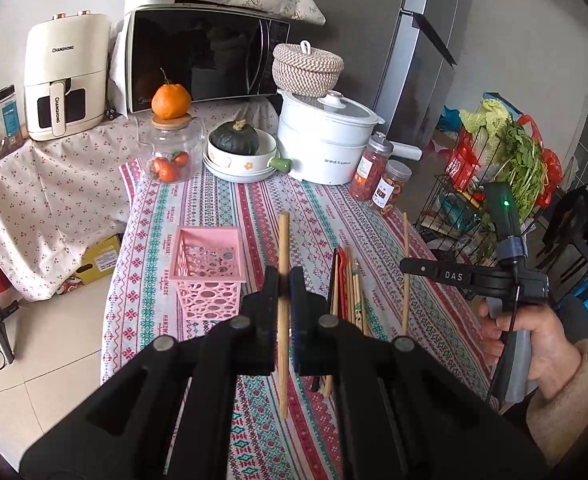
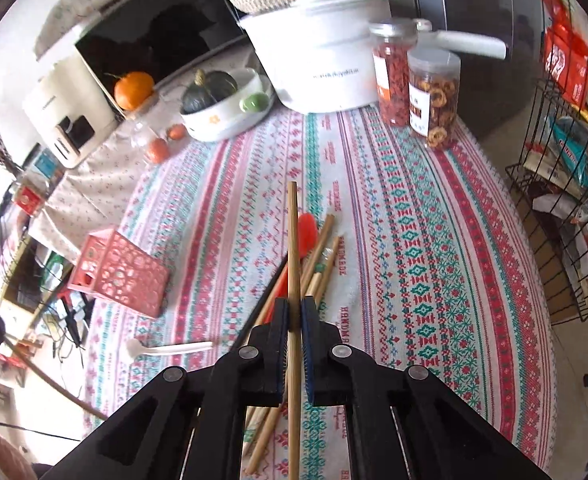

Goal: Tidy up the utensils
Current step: 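Lift the wooden chopstick with the left tool while the right tool grasps another wooden chopstick, then lower both held chopsticks into the pink basket and open both tools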

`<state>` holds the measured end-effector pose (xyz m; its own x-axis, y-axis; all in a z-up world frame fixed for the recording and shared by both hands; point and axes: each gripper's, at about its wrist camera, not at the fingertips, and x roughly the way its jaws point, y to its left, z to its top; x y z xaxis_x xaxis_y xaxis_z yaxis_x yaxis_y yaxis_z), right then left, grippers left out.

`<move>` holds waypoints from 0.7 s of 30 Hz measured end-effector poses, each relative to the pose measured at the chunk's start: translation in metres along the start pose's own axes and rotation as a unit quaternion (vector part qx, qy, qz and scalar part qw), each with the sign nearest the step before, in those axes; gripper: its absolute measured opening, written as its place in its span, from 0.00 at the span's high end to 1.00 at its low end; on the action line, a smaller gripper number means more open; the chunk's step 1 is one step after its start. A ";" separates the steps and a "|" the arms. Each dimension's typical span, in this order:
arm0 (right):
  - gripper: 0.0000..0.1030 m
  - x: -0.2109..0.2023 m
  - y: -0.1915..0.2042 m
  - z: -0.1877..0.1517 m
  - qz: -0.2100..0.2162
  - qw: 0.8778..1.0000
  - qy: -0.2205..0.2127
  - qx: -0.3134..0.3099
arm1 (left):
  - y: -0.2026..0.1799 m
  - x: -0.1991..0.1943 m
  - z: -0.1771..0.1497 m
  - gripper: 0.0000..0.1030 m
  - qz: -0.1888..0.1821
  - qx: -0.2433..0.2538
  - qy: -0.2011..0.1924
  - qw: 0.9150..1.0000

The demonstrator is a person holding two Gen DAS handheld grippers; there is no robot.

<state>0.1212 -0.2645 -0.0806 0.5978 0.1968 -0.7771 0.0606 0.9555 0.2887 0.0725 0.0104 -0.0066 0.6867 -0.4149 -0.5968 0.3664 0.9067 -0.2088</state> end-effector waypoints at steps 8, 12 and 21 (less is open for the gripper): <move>0.94 -0.088 0.041 0.004 0.016 0.986 -0.155 -0.062 | 0.004 -0.047 0.026 0.94 0.017 -0.004 -0.130 0.991; 0.94 -0.108 0.066 0.009 0.037 0.976 -0.195 -0.090 | 0.014 -0.059 0.038 0.94 0.030 -0.018 -0.192 0.981; 0.94 -0.115 0.105 0.019 0.083 0.966 -0.221 -0.105 | 0.033 -0.051 0.046 0.94 0.072 -0.016 -0.262 0.962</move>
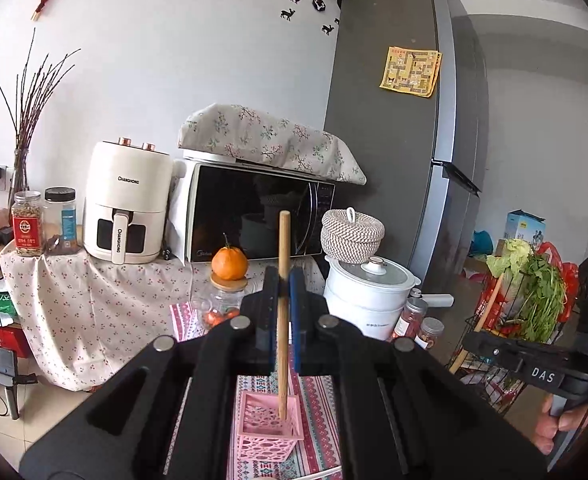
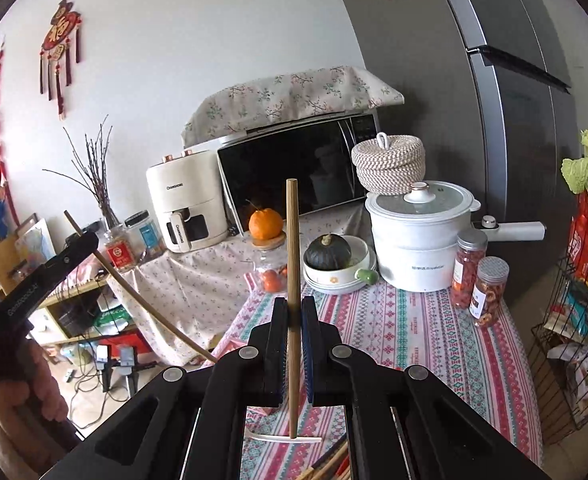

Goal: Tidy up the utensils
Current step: 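Lower both held chopsticks into the pink basket and open both tools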

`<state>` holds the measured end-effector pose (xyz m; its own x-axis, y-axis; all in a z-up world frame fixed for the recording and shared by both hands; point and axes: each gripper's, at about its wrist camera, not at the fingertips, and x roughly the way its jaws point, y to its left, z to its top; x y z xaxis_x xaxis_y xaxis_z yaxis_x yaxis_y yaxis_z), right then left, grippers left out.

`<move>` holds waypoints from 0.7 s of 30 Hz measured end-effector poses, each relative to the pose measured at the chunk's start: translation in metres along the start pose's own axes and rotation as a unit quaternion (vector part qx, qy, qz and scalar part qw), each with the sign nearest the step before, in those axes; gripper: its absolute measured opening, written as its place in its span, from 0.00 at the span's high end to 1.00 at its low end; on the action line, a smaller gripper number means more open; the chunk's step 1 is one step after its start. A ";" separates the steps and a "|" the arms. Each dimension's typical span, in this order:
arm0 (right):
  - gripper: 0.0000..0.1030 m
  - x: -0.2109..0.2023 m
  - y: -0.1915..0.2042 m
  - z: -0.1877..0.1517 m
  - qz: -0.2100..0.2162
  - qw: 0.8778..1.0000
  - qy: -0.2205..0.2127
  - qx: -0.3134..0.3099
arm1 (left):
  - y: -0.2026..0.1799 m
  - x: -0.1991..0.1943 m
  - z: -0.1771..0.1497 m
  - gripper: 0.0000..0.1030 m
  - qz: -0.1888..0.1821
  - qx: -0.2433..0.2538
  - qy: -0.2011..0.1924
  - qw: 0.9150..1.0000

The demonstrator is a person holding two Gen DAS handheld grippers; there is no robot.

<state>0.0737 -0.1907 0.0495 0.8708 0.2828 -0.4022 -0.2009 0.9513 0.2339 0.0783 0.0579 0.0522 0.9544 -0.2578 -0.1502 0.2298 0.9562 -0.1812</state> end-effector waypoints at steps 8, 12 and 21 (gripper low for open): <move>0.94 0.018 0.022 0.008 0.025 1.000 -0.006 0.005 | 0.020 0.048 -0.025 0.94 0.017 -0.012 0.055 0.998; 0.94 0.033 0.033 0.017 0.032 0.999 -0.012 0.007 | 0.031 0.073 -0.039 0.94 0.014 -0.029 0.108 0.994; 0.94 0.095 0.057 0.023 0.028 0.999 0.028 0.005 | 0.045 0.096 -0.056 0.94 0.008 -0.051 0.167 0.985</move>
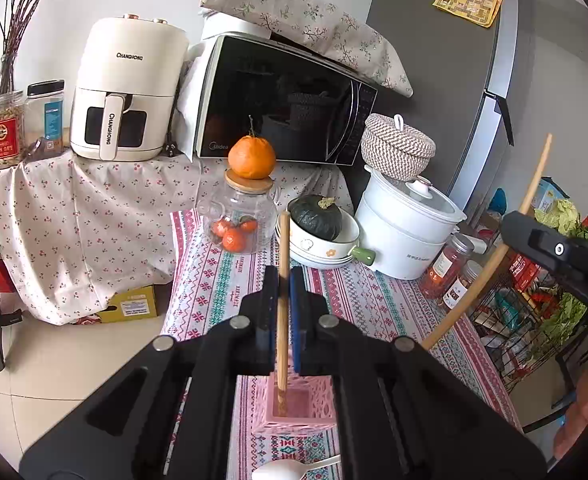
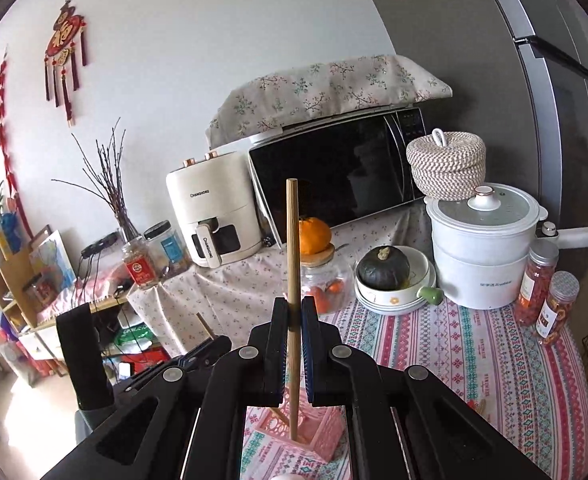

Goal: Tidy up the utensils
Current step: 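Lower both held chopsticks into the pink basket and open both tools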

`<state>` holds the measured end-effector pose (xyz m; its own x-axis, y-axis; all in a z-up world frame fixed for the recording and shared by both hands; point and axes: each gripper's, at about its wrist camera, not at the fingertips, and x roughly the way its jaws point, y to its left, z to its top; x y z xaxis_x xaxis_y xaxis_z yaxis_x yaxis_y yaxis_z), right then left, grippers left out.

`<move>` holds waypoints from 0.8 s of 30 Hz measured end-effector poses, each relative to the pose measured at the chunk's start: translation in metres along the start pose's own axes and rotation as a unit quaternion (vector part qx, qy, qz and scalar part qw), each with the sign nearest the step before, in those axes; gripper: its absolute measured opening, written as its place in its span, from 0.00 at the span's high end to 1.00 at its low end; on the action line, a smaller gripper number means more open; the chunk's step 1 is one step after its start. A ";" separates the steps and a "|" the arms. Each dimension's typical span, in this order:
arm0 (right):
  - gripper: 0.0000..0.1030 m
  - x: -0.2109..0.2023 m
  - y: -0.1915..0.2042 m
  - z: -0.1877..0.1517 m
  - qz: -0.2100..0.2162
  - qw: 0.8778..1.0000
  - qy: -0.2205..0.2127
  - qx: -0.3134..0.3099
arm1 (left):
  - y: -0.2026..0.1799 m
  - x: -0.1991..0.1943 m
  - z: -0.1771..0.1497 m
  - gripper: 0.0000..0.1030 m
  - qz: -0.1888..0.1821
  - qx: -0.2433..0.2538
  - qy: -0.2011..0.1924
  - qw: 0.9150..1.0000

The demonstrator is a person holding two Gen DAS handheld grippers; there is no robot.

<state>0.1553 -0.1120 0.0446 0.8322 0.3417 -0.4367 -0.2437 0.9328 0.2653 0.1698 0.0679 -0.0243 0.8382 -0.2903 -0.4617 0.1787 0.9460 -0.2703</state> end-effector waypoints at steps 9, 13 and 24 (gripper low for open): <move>0.94 0.063 -0.004 -0.021 -0.033 0.996 0.085 -0.006 | 0.010 0.007 0.006 0.87 -0.008 -0.033 0.010 0.999; 0.94 0.078 -0.009 -0.027 -0.036 0.993 0.110 -0.002 | 0.012 0.003 0.009 0.68 -0.001 -0.043 0.017 0.999; 0.36 0.039 -0.038 -0.027 -0.035 0.993 0.107 0.036 | 0.011 -0.018 0.003 0.19 0.037 -0.032 0.042 0.998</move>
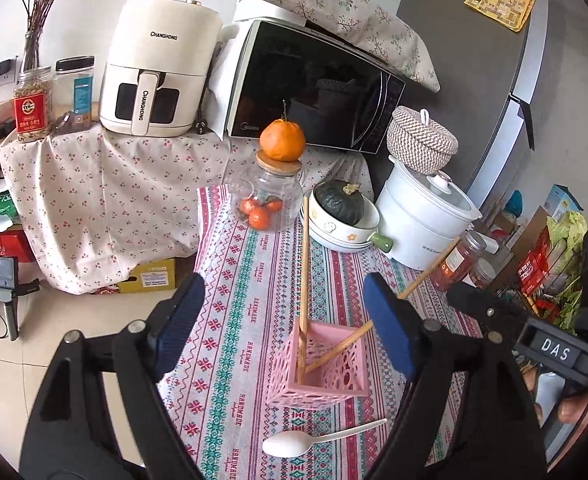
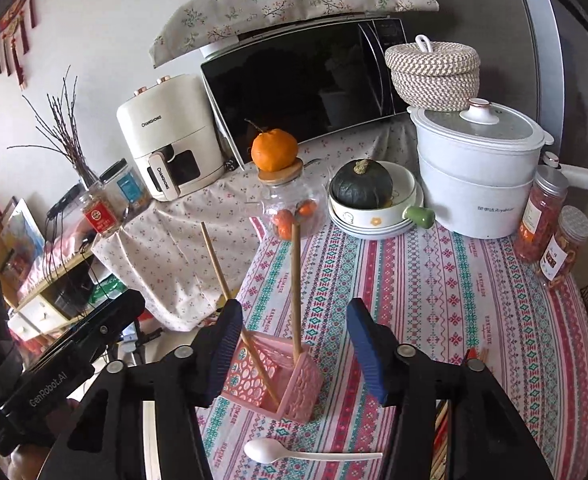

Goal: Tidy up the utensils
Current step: 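Lower both held chopsticks into the pink basket and open both tools, then grasp a black chopstick with the left tool while the right tool moves to the pile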

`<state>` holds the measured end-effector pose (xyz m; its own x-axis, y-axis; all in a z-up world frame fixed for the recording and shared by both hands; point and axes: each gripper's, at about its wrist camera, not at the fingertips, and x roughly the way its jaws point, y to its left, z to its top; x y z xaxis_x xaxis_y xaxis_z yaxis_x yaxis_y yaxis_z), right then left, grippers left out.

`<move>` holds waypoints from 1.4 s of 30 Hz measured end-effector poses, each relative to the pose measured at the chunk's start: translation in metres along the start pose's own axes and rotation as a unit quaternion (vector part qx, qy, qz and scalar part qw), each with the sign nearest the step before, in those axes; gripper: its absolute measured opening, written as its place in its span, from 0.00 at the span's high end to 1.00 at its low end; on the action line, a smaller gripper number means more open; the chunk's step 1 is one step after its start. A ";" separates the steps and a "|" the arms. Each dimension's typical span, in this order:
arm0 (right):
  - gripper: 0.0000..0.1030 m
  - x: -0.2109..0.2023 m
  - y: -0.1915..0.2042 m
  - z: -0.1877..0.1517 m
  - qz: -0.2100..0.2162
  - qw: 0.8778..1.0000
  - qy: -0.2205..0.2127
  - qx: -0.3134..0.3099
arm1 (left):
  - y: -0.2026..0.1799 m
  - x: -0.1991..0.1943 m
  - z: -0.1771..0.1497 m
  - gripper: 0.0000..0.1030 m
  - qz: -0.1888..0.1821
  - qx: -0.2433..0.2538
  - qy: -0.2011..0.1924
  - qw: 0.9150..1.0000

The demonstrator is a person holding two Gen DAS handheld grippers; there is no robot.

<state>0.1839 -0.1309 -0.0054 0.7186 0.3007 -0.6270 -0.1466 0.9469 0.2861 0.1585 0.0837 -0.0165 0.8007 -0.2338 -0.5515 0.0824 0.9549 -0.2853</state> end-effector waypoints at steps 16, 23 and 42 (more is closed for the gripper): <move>0.07 -0.063 -0.096 -0.062 -0.085 0.995 0.004 0.055 | -0.033 -0.010 -0.051 0.06 -0.018 0.055 0.088 0.994; 0.06 -0.059 -0.140 -0.091 -0.102 0.987 0.066 0.103 | -0.065 0.006 -0.090 0.06 -0.026 0.104 0.153 0.982; 0.06 -0.043 -0.199 -0.098 -0.140 0.966 0.164 0.146 | -0.156 0.112 -0.129 0.34 -0.023 0.143 0.285 0.948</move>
<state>0.1153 -0.3213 -0.1065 0.4421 0.1025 -0.8911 0.2551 0.9381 0.2345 0.1583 -0.1148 -0.1349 0.3488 -0.2595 -0.9006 0.3324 0.9327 -0.1400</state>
